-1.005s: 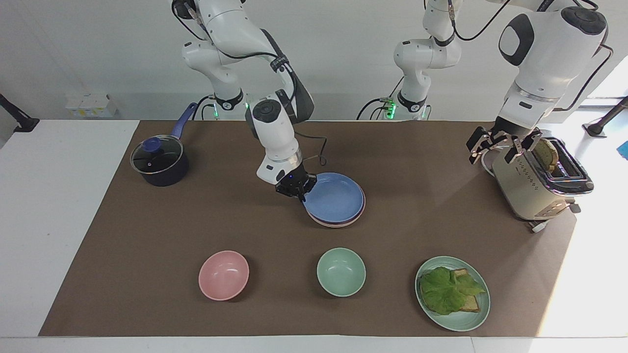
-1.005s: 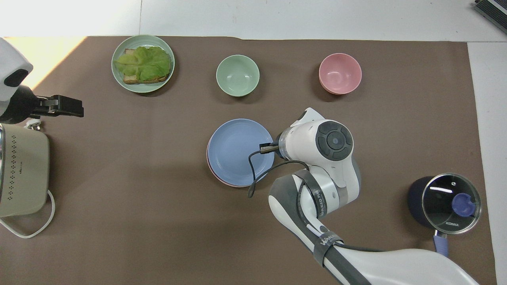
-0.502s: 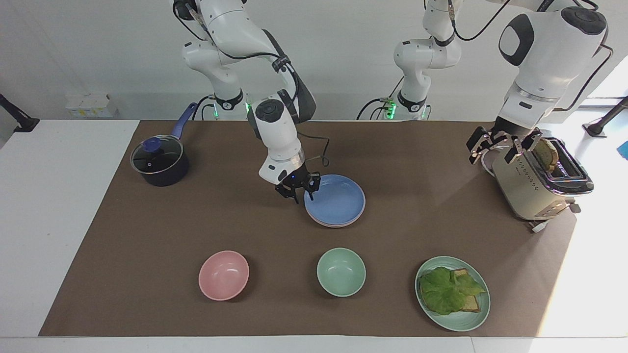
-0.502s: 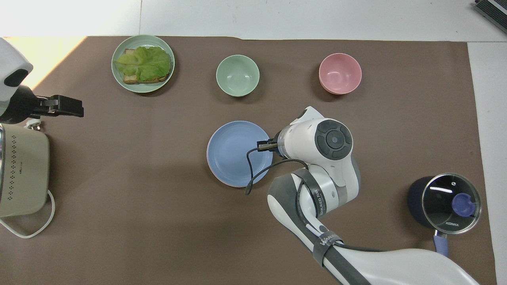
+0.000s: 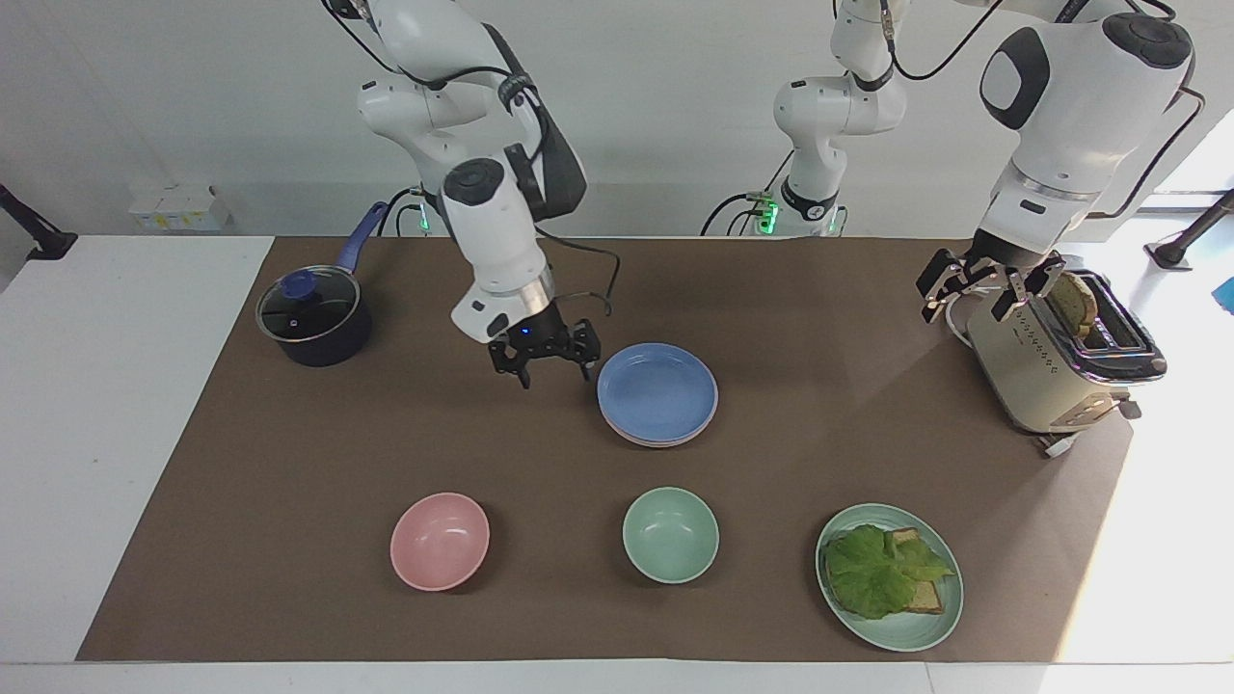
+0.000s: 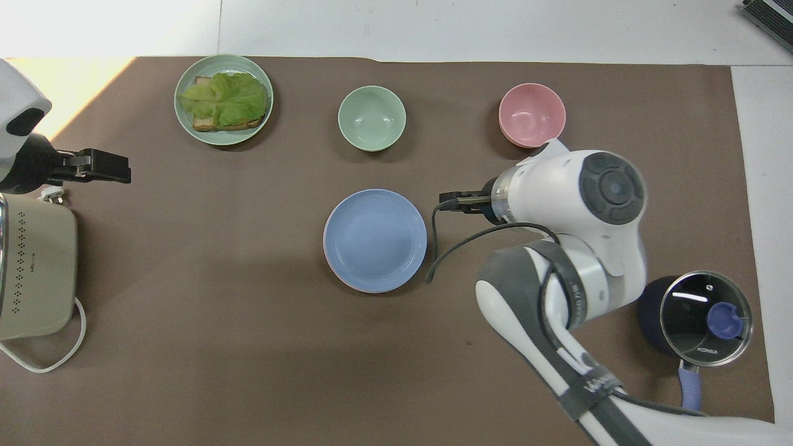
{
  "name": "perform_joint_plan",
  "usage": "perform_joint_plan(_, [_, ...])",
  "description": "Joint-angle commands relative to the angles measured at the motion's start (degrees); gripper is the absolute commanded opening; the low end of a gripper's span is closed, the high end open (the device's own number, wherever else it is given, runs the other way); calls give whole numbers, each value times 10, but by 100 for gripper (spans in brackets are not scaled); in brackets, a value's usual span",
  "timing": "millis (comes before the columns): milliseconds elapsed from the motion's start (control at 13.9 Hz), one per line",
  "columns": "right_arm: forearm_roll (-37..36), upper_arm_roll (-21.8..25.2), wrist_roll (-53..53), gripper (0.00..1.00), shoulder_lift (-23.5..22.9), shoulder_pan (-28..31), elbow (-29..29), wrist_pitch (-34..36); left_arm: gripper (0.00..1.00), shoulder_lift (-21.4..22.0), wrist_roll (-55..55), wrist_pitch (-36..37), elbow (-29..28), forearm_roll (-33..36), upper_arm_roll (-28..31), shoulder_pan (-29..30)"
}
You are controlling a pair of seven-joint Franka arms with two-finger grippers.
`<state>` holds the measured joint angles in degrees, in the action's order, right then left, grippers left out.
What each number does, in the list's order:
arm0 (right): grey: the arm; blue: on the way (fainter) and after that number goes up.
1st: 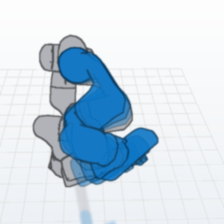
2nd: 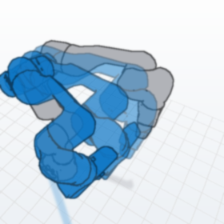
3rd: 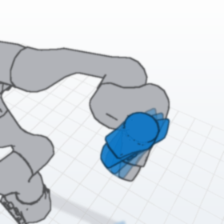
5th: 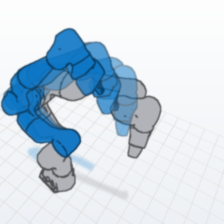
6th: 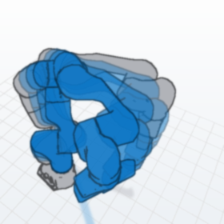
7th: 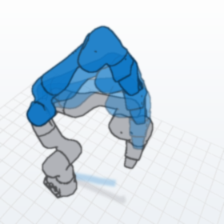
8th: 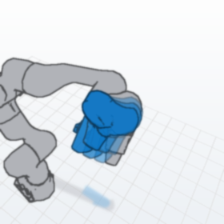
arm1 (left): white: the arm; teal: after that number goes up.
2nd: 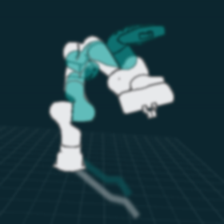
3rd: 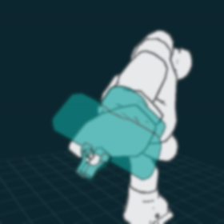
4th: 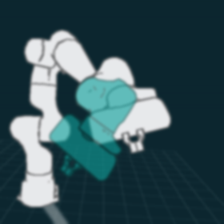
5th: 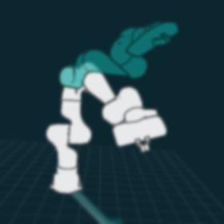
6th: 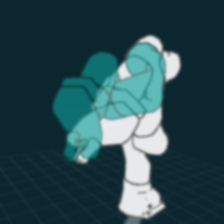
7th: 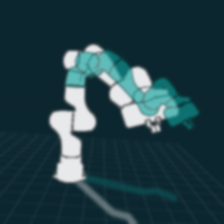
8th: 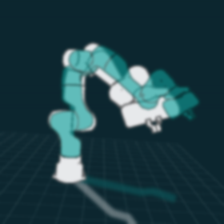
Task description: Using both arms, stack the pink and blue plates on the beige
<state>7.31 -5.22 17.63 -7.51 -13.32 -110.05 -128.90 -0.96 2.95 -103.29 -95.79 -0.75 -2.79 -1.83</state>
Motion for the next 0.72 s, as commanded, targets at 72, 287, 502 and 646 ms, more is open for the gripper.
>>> perform_joint_plan(72, [-22, -6, 7, 100, 76, 95, -10, 65, 100, 3, -5, 10, 2, 9, -4, 7])
perform_joint_plan(287, [-43, -5, -19, 100, 91, 165, 46, 146, 100, 3, -5, 10, 3, 9, -4, 7])
perform_joint_plan(502, [-90, -5, -29, 100, 90, 189, 119, 240, 100, 3, -5, 10, 3, 9, -4, 7])
perform_joint_plan(646, [-107, -7, -30, 100, 86, 190, 163, 301, 100, 3, -5, 10, 2, 9, -4, 7])
